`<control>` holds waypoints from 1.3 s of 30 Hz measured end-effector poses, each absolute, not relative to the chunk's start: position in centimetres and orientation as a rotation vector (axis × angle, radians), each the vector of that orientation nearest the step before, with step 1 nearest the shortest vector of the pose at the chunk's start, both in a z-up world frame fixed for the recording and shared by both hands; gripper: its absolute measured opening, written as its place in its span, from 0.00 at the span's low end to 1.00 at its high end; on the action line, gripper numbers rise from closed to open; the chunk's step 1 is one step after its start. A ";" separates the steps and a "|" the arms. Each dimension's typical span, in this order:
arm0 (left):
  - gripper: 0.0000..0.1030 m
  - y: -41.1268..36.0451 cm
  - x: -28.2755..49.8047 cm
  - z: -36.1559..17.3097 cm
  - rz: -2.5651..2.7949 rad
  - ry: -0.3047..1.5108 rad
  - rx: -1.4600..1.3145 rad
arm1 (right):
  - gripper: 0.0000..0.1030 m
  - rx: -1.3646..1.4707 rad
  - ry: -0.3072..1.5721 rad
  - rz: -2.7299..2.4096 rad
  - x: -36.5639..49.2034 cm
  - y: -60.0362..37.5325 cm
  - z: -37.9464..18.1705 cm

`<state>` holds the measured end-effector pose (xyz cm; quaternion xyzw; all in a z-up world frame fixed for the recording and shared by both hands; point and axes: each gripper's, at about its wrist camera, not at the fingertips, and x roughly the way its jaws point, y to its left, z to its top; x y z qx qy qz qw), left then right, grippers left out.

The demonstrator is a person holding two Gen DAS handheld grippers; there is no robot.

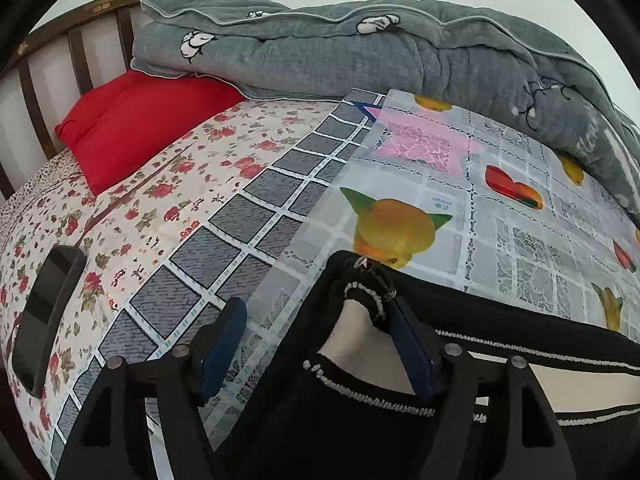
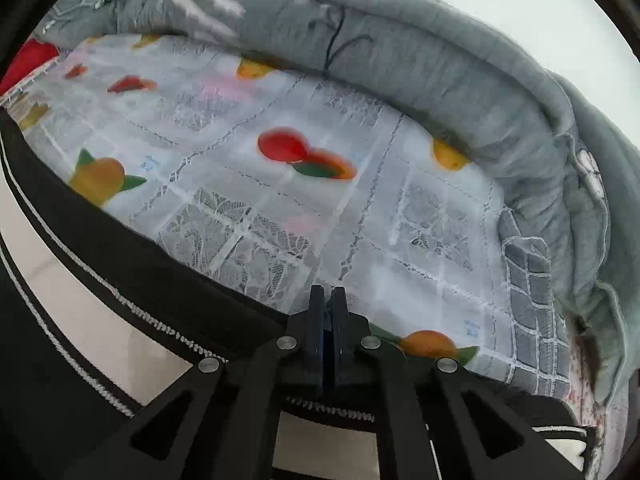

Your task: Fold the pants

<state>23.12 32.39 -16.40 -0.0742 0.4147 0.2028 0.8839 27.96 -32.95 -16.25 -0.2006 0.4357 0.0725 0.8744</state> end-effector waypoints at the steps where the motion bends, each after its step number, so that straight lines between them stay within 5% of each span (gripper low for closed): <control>1: 0.69 32.4 23.0 -16.3 0.425 0.860 -0.157 | 0.04 -0.406 0.878 0.165 27.4 -33.0 -15.3; 4: 0.69 32.4 21.9 -15.7 0.415 0.850 -0.161 | 0.14 -0.312 0.801 0.169 25.4 -34.1 -12.8; 5: 0.69 32.4 21.3 -15.6 0.416 0.844 -0.164 | 0.30 -0.269 0.778 0.142 24.6 -34.7 -12.1; 6: 0.69 32.3 20.7 -15.5 0.415 0.838 -0.170 | 0.61 -0.243 0.776 0.126 24.2 -35.2 -11.9; 8: 0.69 31.7 19.4 -15.5 0.372 0.835 -0.192 | 0.85 -0.207 0.824 0.134 23.7 -35.9 -12.9; 15: 0.69 27.4 12.8 -13.5 0.283 0.760 -0.138 | 0.83 -0.290 0.858 0.096 23.2 -34.8 -15.1; 26: 0.69 28.6 1.0 -15.4 0.210 0.701 -0.417 | 0.80 -0.311 0.812 0.096 22.1 -34.5 -15.0; 39: 0.65 34.0 5.5 -17.4 0.338 0.649 -0.585 | 0.80 -0.176 0.788 0.122 22.0 -36.8 -14.1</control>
